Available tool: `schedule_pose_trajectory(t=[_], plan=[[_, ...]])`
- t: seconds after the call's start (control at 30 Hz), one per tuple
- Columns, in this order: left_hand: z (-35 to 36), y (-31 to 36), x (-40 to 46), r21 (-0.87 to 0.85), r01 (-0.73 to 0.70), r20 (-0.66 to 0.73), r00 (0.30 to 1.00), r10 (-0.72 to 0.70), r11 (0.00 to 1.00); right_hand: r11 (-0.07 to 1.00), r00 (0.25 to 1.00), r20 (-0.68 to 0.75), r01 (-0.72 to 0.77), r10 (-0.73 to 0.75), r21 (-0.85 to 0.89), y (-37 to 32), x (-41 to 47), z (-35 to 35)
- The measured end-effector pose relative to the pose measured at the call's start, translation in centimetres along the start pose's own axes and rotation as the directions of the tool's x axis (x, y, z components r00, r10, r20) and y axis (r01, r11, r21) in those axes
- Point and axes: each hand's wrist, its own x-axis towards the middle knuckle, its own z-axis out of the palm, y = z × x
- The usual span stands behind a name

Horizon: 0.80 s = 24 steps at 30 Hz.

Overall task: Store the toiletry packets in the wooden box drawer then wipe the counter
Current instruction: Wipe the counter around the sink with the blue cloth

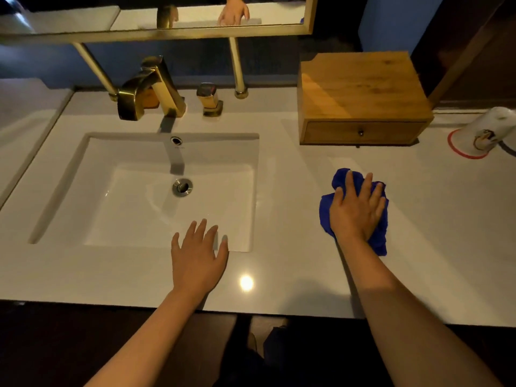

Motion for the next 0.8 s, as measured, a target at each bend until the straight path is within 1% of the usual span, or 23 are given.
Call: schedule_pose_trajectory(t=[0.07, 0.13, 0.2, 0.3, 0.4, 0.43, 0.47, 0.5, 0.53, 0.57, 0.6, 0.63, 0.67, 0.7, 0.73, 0.77, 0.8], plan=[[-0.1, 0.1, 0.0, 0.003, 0.006, 0.012, 1.0, -0.006, 1.0, 0.997, 0.997, 0.038, 0.072, -0.071, -0.037, -1.3, 1.2, 0.3], [-0.2, 0.1, 0.0, 0.011, 0.011, 0.021, 1.0, -0.011, 1.0, 0.98, 0.982, 0.058, 0.185, -0.181, -0.067, -3.0, 2.0, 0.7], [-0.2, 0.2, 0.0, 0.015, 0.018, 0.025, 1.0, -0.018, 1.0, 0.95, 0.952, 0.057, 0.306, -0.302, -0.065, -5.2, 2.1, 1.2], [-0.2, 0.2, 0.0, 0.029, 0.016, 0.028, 0.999, -0.017, 0.999, 0.898, 0.897, 0.088, 0.437, -0.432, -0.047, -9.8, 0.5, 2.3], [-0.2, 0.2, 0.1, 0.023, 0.024, 0.03, 0.999, -0.025, 0.999, 0.819, 0.807, 0.149, 0.573, -0.572, 0.043, -14.4, -2.2, 3.9], [-0.2, 0.2, 0.2, 0.026, 0.026, 0.032, 0.999, -0.027, 0.999, 0.787, 0.771, 0.159, 0.606, -0.616, 0.112, -15.3, -3.0, 4.0], [-0.2, 0.2, 0.2, 0.027, 0.027, 0.035, 0.999, -0.028, 0.999, 0.764, 0.748, 0.166, 0.61, -0.643, 0.211, -15.9, -3.6, 3.9], [-0.3, 0.2, 0.2, 0.024, 0.027, 0.039, 0.999, -0.028, 0.999, 0.753, 0.749, 0.173, 0.566, -0.64, 0.336, -16.0, -3.9, 3.6], [-0.3, 0.1, 0.2, 0.021, 0.027, 0.042, 0.999, -0.028, 0.999, 0.745, 0.78, 0.185, 0.455, -0.597, 0.487, -15.8, -4.0, 2.9], [-0.4, 0.1, 0.3, 0.019, 0.026, 0.044, 0.999, -0.027, 0.999, 0.717, 0.82, 0.214, 0.299, -0.53, 0.63, -15.3, -4.0, 2.1], [-0.4, 0.1, 0.3, 0.019, 0.024, 0.049, 0.998, -0.025, 1.0, 0.663, 0.864, 0.222, 0.158, -0.451, 0.732, -14.6, -3.9, 1.5], [-0.4, 0.1, 0.3, 0.019, 0.021, 0.058, 0.998, -0.022, 1.0, 0.613, 0.917, 0.167, 0.099, -0.362, 0.784, -13.6, -3.6, 0.7], [-0.4, 0.1, 0.2, 0.017, 0.019, 0.063, 0.998, -0.02, 1.0, 0.607, 0.962, 0.053, 0.125, -0.266, 0.785, -12.4, -3.0, 0.2], [-0.4, 0.1, 0.2, 0.012, 0.019, 0.063, 0.998, -0.02, 1.0, 0.656, 0.982, -0.077, 0.173, -0.173, 0.734, -11.2, -2.0, -0.4], [-0.4, 0.1, 0.1, 0.007, 0.022, 0.06, 0.998, -0.023, 1.0, 0.743, 0.979, -0.181, 0.192, -0.097, 0.641, -9.9, -0.7, -0.8], [-0.4, 0.2, 0.1, 0.003, 0.025, 0.059, 0.998, -0.025, 1.0, 0.835, 0.974, -0.223, 0.157, -0.043, 0.527, -8.7, 0.6, -1.0], [-0.4, 0.2, 0.1, 0.001, 0.026, 0.058, 0.998, -0.026, 1.0, 0.905, 0.98, -0.197, 0.08, 0.004, 0.419, -7.7, 1.9, -0.7]])
